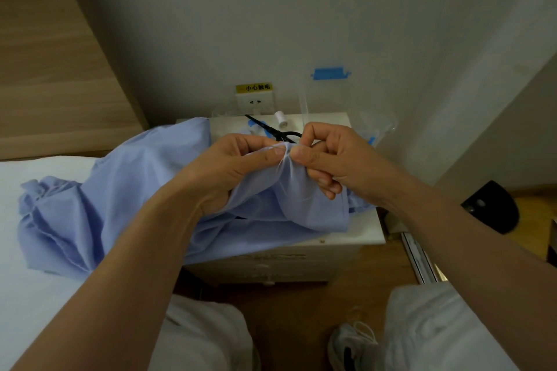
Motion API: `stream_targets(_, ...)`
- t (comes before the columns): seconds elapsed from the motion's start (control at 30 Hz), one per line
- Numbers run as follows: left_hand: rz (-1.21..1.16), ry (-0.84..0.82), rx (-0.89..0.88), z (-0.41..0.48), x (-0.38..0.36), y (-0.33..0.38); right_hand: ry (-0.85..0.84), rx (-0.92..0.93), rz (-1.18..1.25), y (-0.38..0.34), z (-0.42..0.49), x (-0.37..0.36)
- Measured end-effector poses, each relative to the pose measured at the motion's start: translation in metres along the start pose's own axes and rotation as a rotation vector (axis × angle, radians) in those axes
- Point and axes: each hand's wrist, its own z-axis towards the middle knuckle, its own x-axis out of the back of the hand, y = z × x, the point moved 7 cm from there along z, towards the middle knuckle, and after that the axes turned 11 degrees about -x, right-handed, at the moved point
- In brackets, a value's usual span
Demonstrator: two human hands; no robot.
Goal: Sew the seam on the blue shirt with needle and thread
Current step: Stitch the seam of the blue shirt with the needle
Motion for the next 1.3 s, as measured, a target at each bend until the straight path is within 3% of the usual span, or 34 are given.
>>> stream_targets(0.17,-0.004,0.033,-0.040,0.003,0.009,0.001,0.022,-0.003,0.026,0.000,0.003,0.004)
stream_targets(0.37,0.046,0.019,-0.030,0.002,0.004,-0.002,-0.070,0.027,0.008,-0.002,0.001,-0.006)
stream_targets(0.6,0.116,0.033,-0.029,0.003,0.004,-0.005,0.047,0.068,-0.091,0.002,0.004,0.002)
stream_targets(0.77,0.257,0.121,-0.062,0.006,0.012,-0.003,0.352,0.345,-0.372,-0.016,-0.001,0.012)
stream_targets(0.93,0.320,0.073,-0.076,0.003,0.002,0.001,0.406,0.520,-0.520,-0.025,-0.006,0.003)
stream_targets(1.03,0.500,0.062,-0.056,0.004,0.007,-0.004,0.415,0.646,-0.590,-0.032,-0.011,-0.006)
stream_targets(1.13,0.628,0.145,-0.040,0.006,0.015,-0.005,0.221,0.601,-0.435,-0.032,-0.013,-0.025)
stream_targets(1.23,0.462,0.230,-0.028,0.005,0.019,-0.005,-0.301,0.173,-0.090,-0.009,-0.010,-0.048)
stream_targets(1.3,0.423,0.315,-0.033,0.005,0.024,-0.006,-0.726,-0.079,-0.158,0.011,-0.023,-0.067)
